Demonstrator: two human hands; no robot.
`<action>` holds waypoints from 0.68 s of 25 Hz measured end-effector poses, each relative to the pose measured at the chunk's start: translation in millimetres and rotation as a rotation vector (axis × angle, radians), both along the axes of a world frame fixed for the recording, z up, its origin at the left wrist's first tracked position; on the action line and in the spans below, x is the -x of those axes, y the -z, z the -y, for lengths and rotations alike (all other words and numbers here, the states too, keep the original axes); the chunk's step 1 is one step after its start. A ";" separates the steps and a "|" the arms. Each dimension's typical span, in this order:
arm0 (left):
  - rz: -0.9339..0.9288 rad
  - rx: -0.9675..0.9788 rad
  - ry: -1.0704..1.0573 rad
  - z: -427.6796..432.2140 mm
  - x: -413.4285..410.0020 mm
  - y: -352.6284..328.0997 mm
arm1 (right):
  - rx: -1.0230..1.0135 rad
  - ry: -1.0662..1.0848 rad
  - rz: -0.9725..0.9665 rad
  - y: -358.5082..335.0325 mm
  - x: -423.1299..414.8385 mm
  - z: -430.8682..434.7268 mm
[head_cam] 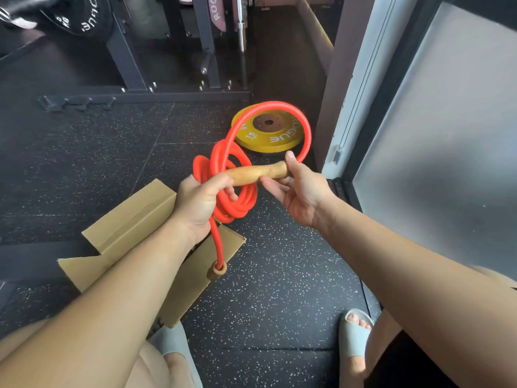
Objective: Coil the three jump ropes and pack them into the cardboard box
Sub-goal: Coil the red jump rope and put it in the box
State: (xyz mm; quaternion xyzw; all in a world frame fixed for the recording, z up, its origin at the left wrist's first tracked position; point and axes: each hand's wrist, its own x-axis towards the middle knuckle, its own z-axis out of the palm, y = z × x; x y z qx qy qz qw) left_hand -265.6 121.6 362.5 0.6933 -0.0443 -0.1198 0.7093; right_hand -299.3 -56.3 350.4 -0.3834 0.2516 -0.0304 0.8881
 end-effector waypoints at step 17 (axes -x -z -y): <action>-0.321 0.463 0.400 -4.9 1.6 -8.6 | 0.466 -0.544 0.397 25.5 5.6 -6.0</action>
